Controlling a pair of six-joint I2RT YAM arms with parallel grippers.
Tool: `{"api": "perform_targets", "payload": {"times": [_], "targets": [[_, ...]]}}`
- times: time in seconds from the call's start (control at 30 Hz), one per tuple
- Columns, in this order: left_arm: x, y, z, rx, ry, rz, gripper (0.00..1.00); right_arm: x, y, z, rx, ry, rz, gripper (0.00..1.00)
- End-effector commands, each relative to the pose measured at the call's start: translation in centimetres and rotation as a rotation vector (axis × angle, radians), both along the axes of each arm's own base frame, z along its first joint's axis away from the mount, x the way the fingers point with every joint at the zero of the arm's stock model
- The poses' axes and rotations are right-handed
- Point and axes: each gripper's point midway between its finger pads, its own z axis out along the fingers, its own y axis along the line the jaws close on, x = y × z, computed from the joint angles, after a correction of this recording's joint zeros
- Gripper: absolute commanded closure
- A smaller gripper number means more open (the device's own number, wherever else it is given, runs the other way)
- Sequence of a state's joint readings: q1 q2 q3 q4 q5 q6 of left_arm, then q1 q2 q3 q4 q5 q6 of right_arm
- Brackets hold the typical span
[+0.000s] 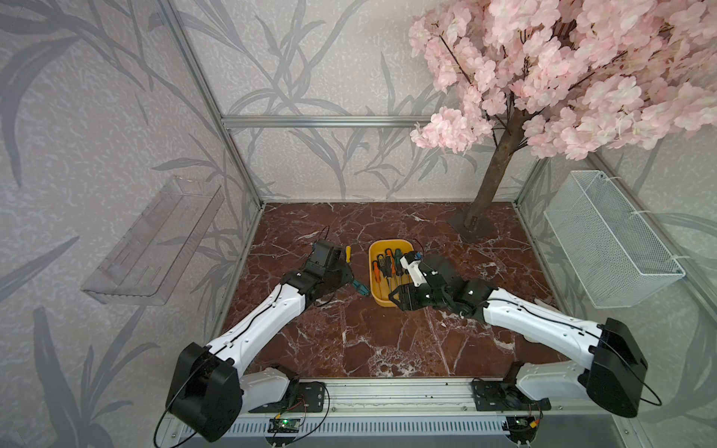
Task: Put the screwdriver on the desktop into the storage box
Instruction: Pick up the screwdriver from the center of the board.
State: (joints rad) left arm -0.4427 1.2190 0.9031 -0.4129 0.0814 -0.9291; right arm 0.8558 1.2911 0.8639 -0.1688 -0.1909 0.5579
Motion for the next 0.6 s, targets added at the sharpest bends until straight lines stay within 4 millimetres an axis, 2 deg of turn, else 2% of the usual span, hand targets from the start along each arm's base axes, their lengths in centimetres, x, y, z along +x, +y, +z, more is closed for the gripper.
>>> {"api": "perform_targets", "payload": {"times": [0.0, 0.07, 0.27, 0.4, 0.57], "targets": [[1.1, -1.4, 4.4, -0.122, -0.083, -0.001, 1.0, 0.6, 2.3, 5.1, 0.171, -0.327, 0.079, 0.37], [1.4, -2.0, 5.8, -0.172, -0.109, -0.011, 1.0, -0.4, 3.1, 6.2, 0.234, -0.464, 0.114, 0.36], [1.4, -4.0, 8.7, -0.349, -0.153, -0.047, 1.0, -1.1, 3.5, 8.7, 0.382, -0.844, 0.112, 0.34], [1.0, -4.9, 10.0, -0.438, -0.175, -0.071, 1.0, -0.2, 4.4, 9.3, 0.392, -0.937, 0.082, 0.33], [0.4, -5.2, 10.8, -0.483, -0.181, -0.087, 1.0, 1.2, 4.9, 11.3, 0.396, -1.031, -0.015, 0.34]]}}
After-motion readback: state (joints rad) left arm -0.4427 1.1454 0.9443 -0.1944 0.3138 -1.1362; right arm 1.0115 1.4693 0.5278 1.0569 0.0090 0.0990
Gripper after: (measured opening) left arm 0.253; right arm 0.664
